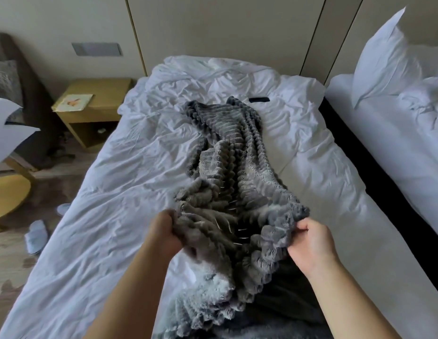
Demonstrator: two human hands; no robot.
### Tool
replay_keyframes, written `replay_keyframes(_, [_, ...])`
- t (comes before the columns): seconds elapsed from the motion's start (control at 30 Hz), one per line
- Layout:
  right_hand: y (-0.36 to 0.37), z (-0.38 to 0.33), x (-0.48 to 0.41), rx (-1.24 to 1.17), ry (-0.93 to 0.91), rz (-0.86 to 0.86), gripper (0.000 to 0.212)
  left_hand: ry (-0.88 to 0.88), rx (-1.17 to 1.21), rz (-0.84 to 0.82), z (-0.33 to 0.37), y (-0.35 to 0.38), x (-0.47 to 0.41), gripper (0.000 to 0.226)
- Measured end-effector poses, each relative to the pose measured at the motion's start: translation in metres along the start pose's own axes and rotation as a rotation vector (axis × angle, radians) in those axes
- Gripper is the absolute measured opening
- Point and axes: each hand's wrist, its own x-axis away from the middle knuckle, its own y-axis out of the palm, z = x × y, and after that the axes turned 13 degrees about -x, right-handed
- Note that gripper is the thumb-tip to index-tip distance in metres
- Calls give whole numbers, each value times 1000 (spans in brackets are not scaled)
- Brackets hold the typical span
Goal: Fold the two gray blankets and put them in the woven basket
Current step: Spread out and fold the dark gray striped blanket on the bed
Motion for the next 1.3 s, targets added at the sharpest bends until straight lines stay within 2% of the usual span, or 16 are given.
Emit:
replay_keyframes(0.07, [6,4,2,-116,111,-63,29,-58,44,-307,-7,5,5,47])
replay_keyframes(0.1, [8,9,1,-84,153,-98,31,-65,12,-386,-12,9,6,54])
replay_keyframes(0.23, [18,23,6,173,337,-237,31,-27,-421,-435,-24,31,20,48])
replay_keyframes(0.3, [19,29,8,257,428,-250,42,15,-523,-492,-27,36,28,38])
replay_keyframes(0.37, [23,34,13,307,439,-265,45,34,-566,-637,-28,39,38,23])
replay_keyframes(0.43, [26,38,14,367,376,-271,37,50,-632,-697,-29,41,43,18])
replay_keyframes(0.53, [26,38,14,393,217,-218,24,99,-700,-552,-25,44,40,15])
replay_keyframes(0.73, [24,25,10,377,72,-87,12,187,-693,-42,-13,18,3,26])
replay_keyframes(0.83, [25,25,11,372,32,-77,10,69,-579,49,-20,-10,-21,23])
replay_keyframes(0.9, [24,25,13,407,1,-102,10,-120,-601,-117,-21,-16,-31,29])
replay_keyframes(0.93, [23,26,14,420,-1,-132,11,-194,-591,-229,-23,-15,-30,40])
replay_keyframes(1.0, [23,29,16,443,11,-209,14,-238,-623,-357,-25,-8,-33,62])
replay_keyframes(1.1, [25,32,22,474,13,-301,16,-185,-681,-452,-24,8,-27,71])
replay_keyframes(1.23, [24,22,24,425,1,-292,19,-32,-254,-741,-13,7,-12,58])
replay_keyframes(1.3, [24,17,24,373,15,-238,15,43,-139,-793,-3,6,-6,62])
